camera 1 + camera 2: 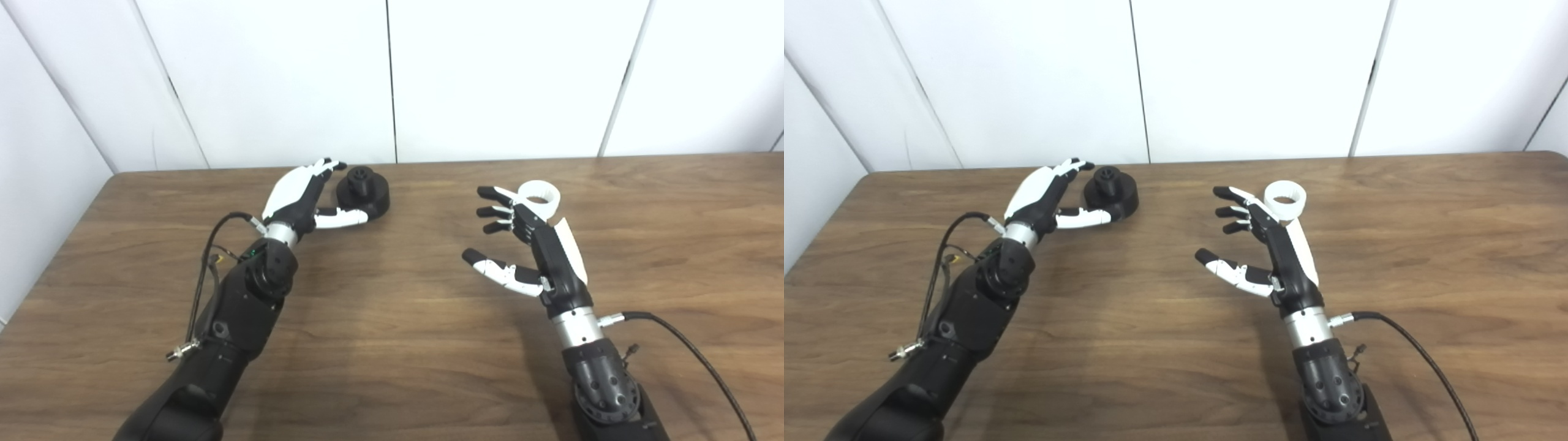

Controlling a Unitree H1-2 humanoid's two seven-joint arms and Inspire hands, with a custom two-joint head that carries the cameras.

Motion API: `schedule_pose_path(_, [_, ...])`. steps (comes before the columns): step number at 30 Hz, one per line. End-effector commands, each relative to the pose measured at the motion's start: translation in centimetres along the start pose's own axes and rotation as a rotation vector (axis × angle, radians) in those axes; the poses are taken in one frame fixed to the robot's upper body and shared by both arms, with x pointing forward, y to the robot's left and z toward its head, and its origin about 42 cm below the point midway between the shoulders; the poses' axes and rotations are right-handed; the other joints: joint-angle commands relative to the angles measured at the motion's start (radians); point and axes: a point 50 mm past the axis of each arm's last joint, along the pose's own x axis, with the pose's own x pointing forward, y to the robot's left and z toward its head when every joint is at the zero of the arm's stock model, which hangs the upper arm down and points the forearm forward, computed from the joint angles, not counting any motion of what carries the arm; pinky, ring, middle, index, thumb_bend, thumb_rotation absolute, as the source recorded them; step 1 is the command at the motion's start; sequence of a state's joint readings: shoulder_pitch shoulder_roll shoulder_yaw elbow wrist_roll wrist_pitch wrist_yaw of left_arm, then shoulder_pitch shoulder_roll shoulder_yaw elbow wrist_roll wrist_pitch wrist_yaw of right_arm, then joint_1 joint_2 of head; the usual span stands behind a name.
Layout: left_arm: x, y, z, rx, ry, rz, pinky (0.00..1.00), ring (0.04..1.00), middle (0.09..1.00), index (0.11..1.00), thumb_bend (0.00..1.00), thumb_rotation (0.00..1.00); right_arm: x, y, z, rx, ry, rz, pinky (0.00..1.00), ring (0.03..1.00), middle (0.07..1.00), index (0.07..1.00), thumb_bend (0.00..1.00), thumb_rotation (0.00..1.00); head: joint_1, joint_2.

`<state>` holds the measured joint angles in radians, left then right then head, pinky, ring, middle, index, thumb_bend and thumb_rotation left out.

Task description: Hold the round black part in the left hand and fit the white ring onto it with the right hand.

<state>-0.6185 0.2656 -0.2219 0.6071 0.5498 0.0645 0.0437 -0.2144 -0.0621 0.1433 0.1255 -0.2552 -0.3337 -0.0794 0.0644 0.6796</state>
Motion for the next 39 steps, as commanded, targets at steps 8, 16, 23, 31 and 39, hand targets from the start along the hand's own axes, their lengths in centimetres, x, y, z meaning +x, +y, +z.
schedule_pose_path(8, [2.7,2.0,1.5,-0.012,-0.010,0.063,1.00,1.000,1.000,0.907,1.00,0.54,-2.8,0.1,-1.6,-0.002,0.067,0.014,0.62,0.730,0.830,0.792,0.59,0.25,0.005,0.002])
schedule_pose_path(16, [3.3,2.0,2.0,-0.035,-0.002,0.061,0.99,1.000,1.000,0.915,1.00,0.54,-2.9,0.1,-1.6,0.003,0.064,0.014,0.62,0.732,0.831,0.792,0.59,0.23,0.007,0.004])
schedule_pose_path(23, [3.6,1.7,2.1,-0.011,0.008,0.056,1.00,1.000,1.000,0.953,1.00,0.53,-3.0,0.2,-1.5,-0.003,0.063,0.016,0.61,0.725,0.831,0.793,0.58,0.23,0.006,0.008])
schedule_pose_path(31, [4.0,1.4,2.5,-0.009,0.004,0.054,0.97,1.000,1.000,0.951,1.00,0.54,-3.1,0.2,-1.5,-0.003,0.068,0.014,0.62,0.732,0.832,0.798,0.58,0.25,0.000,0.009])
schedule_pose_path(39, [4.6,1.3,3.1,-0.009,-0.006,0.057,0.96,1.000,1.000,0.946,1.00,0.54,-3.3,0.3,-1.2,-0.009,0.069,0.010,0.63,0.735,0.834,0.795,0.58,0.24,-0.016,0.015])
